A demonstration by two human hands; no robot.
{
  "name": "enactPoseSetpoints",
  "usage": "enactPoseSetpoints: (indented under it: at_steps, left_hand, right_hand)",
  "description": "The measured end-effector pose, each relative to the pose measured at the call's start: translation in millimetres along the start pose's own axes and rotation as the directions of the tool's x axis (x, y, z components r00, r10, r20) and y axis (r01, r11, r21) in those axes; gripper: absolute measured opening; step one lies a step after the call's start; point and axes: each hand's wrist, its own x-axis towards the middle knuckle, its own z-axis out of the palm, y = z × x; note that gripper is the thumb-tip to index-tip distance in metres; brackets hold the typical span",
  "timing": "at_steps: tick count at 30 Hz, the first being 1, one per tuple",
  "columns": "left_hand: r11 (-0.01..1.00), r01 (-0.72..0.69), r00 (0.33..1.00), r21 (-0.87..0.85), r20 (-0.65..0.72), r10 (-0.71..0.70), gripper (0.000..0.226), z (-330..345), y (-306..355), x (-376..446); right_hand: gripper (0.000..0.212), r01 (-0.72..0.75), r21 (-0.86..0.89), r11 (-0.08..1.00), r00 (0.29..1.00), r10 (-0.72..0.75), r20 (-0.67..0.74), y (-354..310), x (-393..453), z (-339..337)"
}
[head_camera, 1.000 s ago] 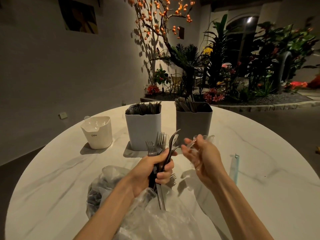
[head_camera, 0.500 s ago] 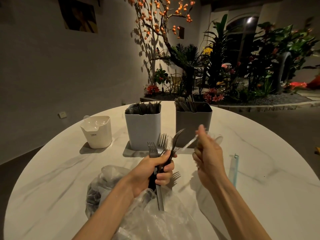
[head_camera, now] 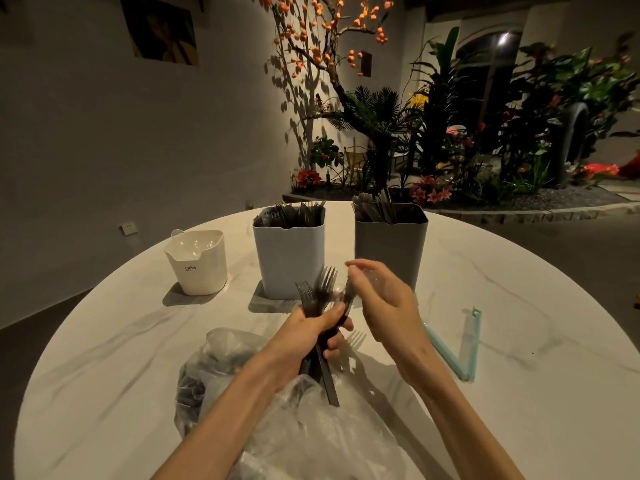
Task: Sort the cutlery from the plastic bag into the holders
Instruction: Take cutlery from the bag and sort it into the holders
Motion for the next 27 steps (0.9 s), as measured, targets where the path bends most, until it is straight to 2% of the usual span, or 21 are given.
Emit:
enactPoseSetpoints:
  at_steps: [5, 7, 11, 14, 17, 20, 23, 27]
  left_hand:
    - [0.993, -0.019, 1.0, 0.113, 0.01, 0.018, 0.02, 1.1, -0.5, -3.6]
    - [0.986, -0.005, 1.0, 0.169, 0.001, 0.005, 0.021, 0.9, -0.4, -4.8]
    - [0.963, 0.036, 0.999, 0.265, -0.001, -0.037, 0.018, 0.9, -0.2, -6.6]
    - [0.959, 0.031, 0.999, 0.281, 0.004, -0.033, 0.018, 1.2, 0.5, -7.1]
    - [0.958, 0.049, 0.999, 0.281, 0.004, -0.052, 0.02, 1.6, 2.2, -7.2]
    - [0.962, 0.055, 0.998, 0.268, 0.018, -0.062, 0.023, 1.8, 3.4, -7.6]
    - [0.964, 0.04, 0.999, 0.264, 0.022, -0.048, 0.025, 3.2, 4.4, -7.4]
    - [0.974, 0.036, 0.999, 0.223, 0.005, -0.038, 0.023, 1.4, 3.7, -4.7]
  right_hand:
    - [0.036, 0.024, -0.372, 0.928, 0.999, -0.011, 0.038, 13.8, -1.2, 3.6]
    - [0.041, 0.011, -0.45, 0.893, 0.997, 0.027, 0.078, 12.1, -2.5, 3.0]
    - [0.042, 0.024, -0.447, 0.894, 0.977, 0.073, 0.199, 8.2, -2.1, -4.2]
    - [0.035, 0.03, -0.409, 0.912, 0.978, 0.057, 0.199, 9.4, 0.1, -7.2]
    - [0.026, 0.0, -0.413, 0.911, 0.983, 0.075, 0.166, 12.8, 1.3, -3.8]
    - [0.018, -0.022, -0.306, 0.952, 0.996, 0.048, 0.078, 18.3, 4.0, -4.3]
    - [0.019, -0.014, -0.305, 0.952, 1.0, 0.009, -0.017, 20.1, 5.4, -6.3]
    - [0.014, -0.02, -0.272, 0.962, 0.997, -0.001, -0.074, 18.1, 6.2, -5.3]
